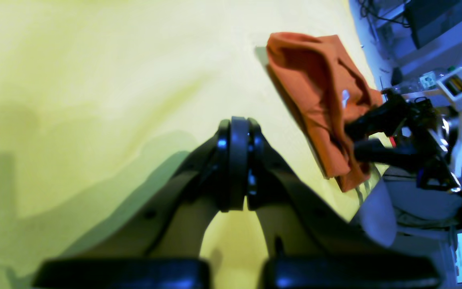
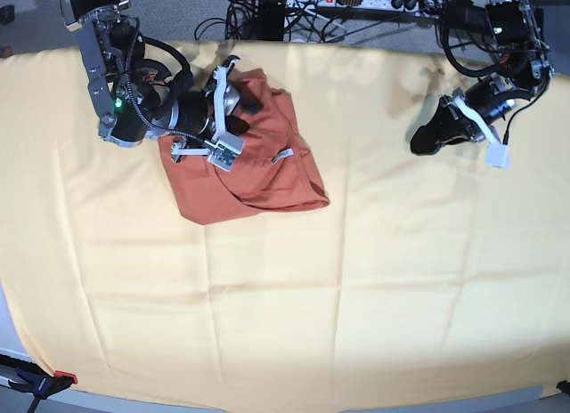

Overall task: Fold the T-shirt properly
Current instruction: 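Press and tuck the folded bundle with the right gripper, then move the left gripper to the bundle and grasp its edge opposite the right gripper, then pull the bundle edges apart with both grippers to square it, release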

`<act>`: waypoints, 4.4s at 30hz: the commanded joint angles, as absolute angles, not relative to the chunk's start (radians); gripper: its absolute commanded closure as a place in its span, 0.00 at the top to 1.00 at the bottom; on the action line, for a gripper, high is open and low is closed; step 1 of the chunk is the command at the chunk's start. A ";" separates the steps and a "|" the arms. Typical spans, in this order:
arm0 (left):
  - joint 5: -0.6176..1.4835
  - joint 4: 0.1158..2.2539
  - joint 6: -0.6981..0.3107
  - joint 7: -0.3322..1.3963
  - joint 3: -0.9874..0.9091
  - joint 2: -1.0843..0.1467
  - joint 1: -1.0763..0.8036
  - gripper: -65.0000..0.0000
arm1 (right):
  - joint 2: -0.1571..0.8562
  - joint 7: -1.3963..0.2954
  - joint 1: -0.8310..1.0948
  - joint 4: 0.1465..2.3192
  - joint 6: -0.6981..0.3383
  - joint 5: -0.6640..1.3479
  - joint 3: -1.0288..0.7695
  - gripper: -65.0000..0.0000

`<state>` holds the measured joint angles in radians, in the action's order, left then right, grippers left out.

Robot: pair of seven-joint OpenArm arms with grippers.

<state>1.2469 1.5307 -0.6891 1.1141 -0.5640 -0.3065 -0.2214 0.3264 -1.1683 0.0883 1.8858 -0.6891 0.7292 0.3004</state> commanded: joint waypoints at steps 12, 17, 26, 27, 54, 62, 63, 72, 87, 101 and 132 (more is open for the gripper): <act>1.273 1.547 -0.698 1.093 -0.570 -0.321 -0.213 0.00 | 0.332 -1.148 0.083 1.905 -0.698 0.889 0.297 0.00; 1.273 1.547 -0.698 1.093 -0.570 -0.322 -0.213 0.00 | 0.327 -1.147 0.083 1.905 -0.698 1.024 0.297 0.00; 1.285 1.547 -0.698 1.093 -0.570 -0.321 -0.213 0.00 | 0.249 -1.145 0.086 1.905 -0.698 0.959 0.297 0.00; 1.285 1.547 -0.698 1.094 -0.570 -0.322 -0.213 0.00 | 0.239 -1.145 0.085 1.905 -0.698 0.934 0.297 0.00; 1.224 1.994 -0.698 1.168 -0.349 -0.330 -0.303 0.00 | 0.269 -0.987 -0.189 1.966 -0.698 0.667 0.248 0.00; 0.954 2.060 -0.698 1.036 -0.075 -0.330 -0.301 0.00 | 0.269 -0.987 -0.315 1.691 -0.698 0.673 0.248 0.00; 0.928 2.066 -0.698 1.024 -0.044 -0.330 -0.301 0.00 | 0.269 -0.987 -0.332 1.660 -0.698 0.672 0.248 0.00; 0.681 2.080 -0.698 0.958 0.171 -0.330 -0.288 0.00 | 0.269 -1.006 -0.416 1.427 -0.698 0.660 0.264 0.00; 0.636 1.979 -0.698 0.934 0.249 -0.330 -0.200 0.00 | 0.281 -1.036 -0.407 1.304 -0.698 0.624 0.273 0.00; 0.545 1.795 -0.698 0.886 0.324 -0.330 -0.072 0.00 | 0.341 -1.096 -0.406 1.304 -0.698 0.663 0.315 0.00; 0.415 1.335 -0.698 0.680 0.327 -0.319 0.357 0.00 | 0.582 -1.187 -0.087 1.682 -0.634 0.928 0.312 0.00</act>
<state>0.4252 1.3262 -0.7151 0.6804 0.3325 -0.3168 0.3344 0.5697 -1.1763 -0.0757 1.6695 -0.6361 0.9165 0.3168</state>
